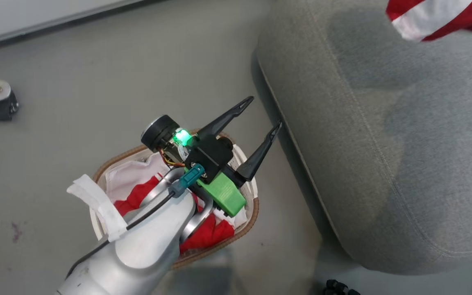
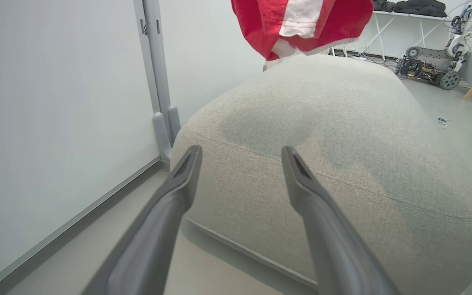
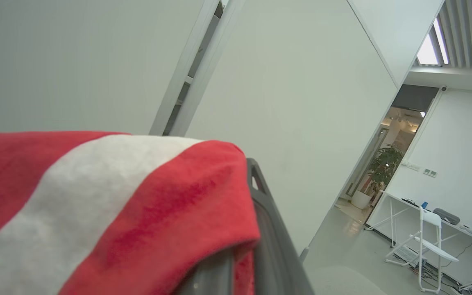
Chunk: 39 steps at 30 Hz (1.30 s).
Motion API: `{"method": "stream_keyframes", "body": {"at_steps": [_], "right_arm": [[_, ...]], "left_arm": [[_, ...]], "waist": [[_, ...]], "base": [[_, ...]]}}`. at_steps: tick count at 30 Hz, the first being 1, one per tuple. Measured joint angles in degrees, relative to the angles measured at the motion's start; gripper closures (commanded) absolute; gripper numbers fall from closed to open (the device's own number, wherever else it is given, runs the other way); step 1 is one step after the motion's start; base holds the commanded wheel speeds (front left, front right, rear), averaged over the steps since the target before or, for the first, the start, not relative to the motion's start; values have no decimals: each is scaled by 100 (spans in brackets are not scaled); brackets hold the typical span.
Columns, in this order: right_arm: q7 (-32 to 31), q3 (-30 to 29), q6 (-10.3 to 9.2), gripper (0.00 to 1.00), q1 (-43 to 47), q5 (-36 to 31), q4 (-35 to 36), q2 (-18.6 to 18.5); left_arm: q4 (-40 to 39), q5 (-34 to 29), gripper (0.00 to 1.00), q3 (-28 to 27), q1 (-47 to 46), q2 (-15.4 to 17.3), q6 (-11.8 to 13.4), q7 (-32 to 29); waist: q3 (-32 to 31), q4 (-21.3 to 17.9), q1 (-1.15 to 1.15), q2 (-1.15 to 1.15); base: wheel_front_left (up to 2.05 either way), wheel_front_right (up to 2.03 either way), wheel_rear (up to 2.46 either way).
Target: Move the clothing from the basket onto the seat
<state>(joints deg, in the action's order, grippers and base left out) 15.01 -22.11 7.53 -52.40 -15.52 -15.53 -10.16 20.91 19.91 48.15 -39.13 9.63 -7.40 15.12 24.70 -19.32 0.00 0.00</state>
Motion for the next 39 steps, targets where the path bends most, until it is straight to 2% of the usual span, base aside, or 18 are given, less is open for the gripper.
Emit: {"method": "stream_keyframes", "body": {"at_steps": [7, 13, 19, 25, 26, 27, 28, 29, 30, 31, 39], "right_arm": [[-1, -616, 0, 100, -957, -290, -784, -645], [0, -961, 0, 100, -1039, -530, -1255, -868], [-1, -1202, 0, 100, -718, -631, -1669, -712], [-1, -1210, 0, 100, -313, -734, -1817, -646], [0, -1207, 0, 85, -281, -733, -1818, -644], [-1, -1207, 0, 79, -223, -722, -1817, -628], [0, -1207, 0, 59, -175, -712, -1811, -597], [0, -1201, 0, 55, -96, -694, -1796, -552], [0, -1189, 0, 7, -6, -659, -1774, -515], [0, -1168, 0, 0, 64, -642, -1769, -504], [-1, -973, 0, 0, 809, -411, -1448, -314]], "left_arm": [[-141, -192, 0, -11, -219, 107, 0, 0], [-266, -292, 0, 5, -265, 177, 0, 0], [-270, -309, 0, -7, -287, 242, 9, 0], [-207, -311, 0, 15, -287, 246, 13, 0], [-199, -311, 0, 13, -287, 249, 16, 0], [-190, -311, 0, 10, -287, 259, 18, 0], [-176, -311, 0, 11, -287, 268, 24, 0], [-148, -315, 0, 18, -287, 283, 34, 0], [-122, -327, 0, 22, -286, 296, 36, 0], [-109, -327, 0, 21, -285, 299, 43, 0], [-103, -275, 0, -126, -136, 302, 94, 0]], "waist": [[758, 316, 1, 0], [1335, 569, 1, 0], [1731, 745, 1, 0], [1768, 788, 1, 0], [1758, 776, 1, 0], [1742, 758, 1, 0], [1728, 745, 1, 0], [1708, 731, 1, 0], [1684, 719, 1, 0], [1663, 709, 1, 0], [1392, 641, 0, 0]], "base": [[0, 0, 0], [0, 0, 0], [0, 0, 0], [0, 0, 0], [0, 0, 0], [0, 0, 0], [0, 0, 0], [0, 0, 0], [0, 0, 0], [0, 0, 0], [0, 0, 0]]}}
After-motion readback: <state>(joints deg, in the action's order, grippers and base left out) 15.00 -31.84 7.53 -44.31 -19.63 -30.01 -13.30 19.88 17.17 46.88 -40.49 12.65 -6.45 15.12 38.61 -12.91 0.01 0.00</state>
